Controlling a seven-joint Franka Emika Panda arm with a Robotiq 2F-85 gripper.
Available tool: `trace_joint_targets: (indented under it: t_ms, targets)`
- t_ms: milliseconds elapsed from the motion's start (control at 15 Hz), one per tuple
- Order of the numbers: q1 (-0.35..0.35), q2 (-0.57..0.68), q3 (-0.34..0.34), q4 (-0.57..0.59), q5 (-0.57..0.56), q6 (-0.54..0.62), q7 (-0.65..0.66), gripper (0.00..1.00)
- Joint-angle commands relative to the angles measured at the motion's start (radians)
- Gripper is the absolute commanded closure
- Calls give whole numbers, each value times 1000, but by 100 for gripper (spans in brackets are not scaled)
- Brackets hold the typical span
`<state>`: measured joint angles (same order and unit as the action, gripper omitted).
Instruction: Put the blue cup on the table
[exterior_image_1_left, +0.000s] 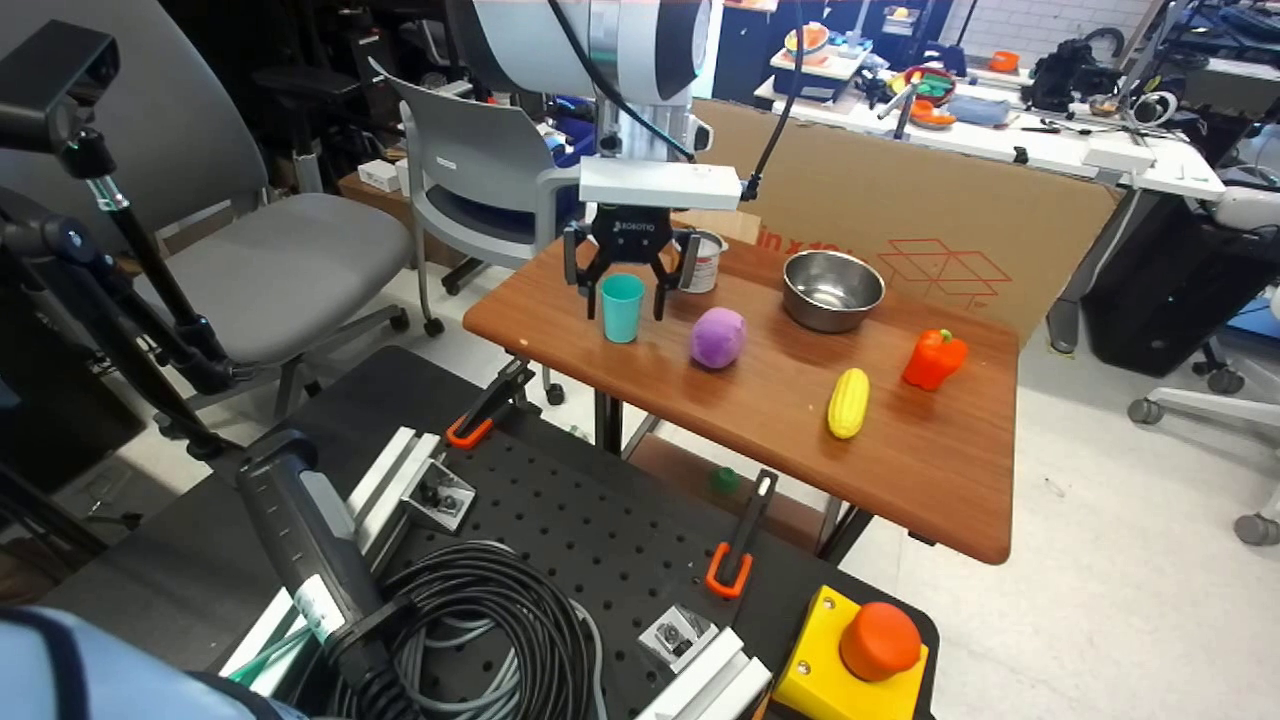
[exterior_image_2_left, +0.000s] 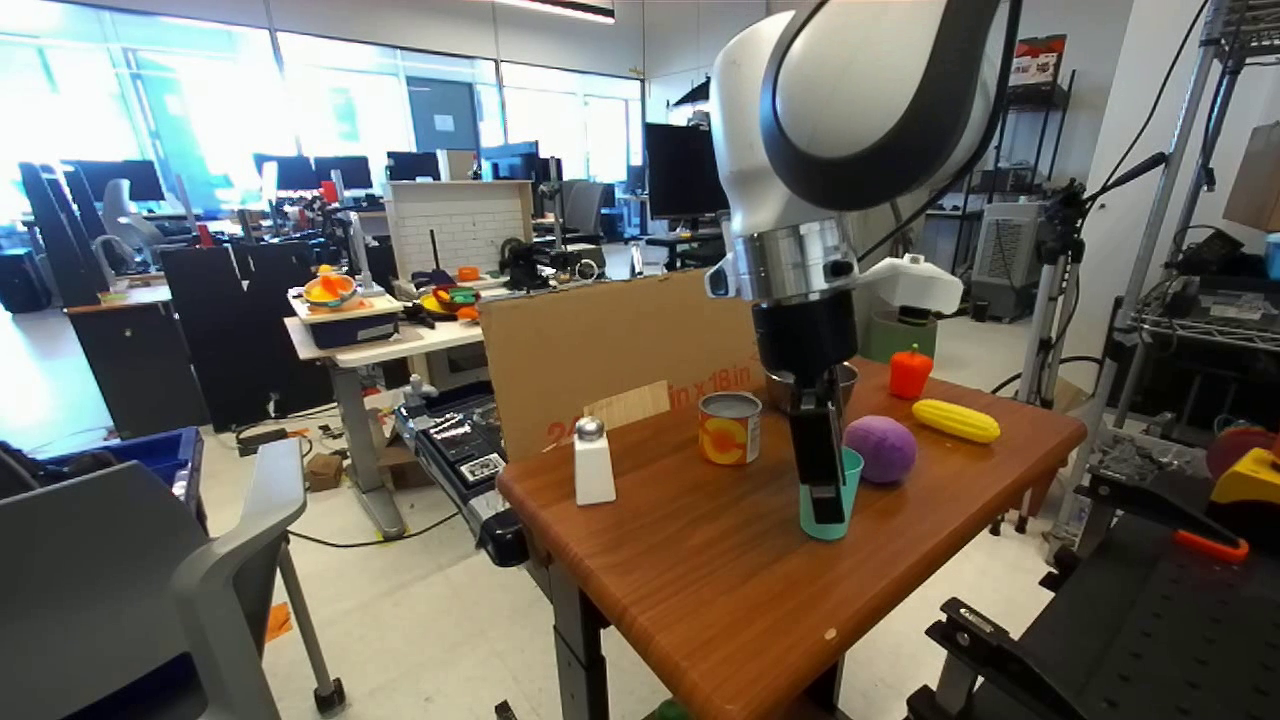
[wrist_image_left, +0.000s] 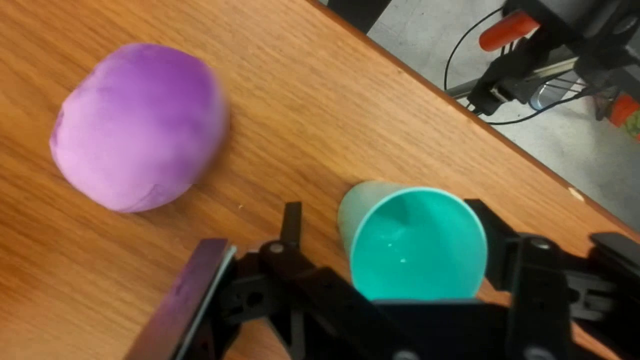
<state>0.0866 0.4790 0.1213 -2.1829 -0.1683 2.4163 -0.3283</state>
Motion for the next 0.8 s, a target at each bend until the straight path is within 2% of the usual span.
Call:
trace_joint_targets:
  t_ms: [0, 200, 400, 667, 733]
  targets:
    - [17, -31, -16, -37, -70, 31, 19, 0]
    - [1, -104, -1, -59, -63, 11, 15, 0]
    - [-23, -222, 13, -68, 16, -47, 28, 0]
    - [-60, -371, -23, -32, 145, -142, 86, 0]
    - [-32, -291, -13, -22, 104, -100, 69, 0]
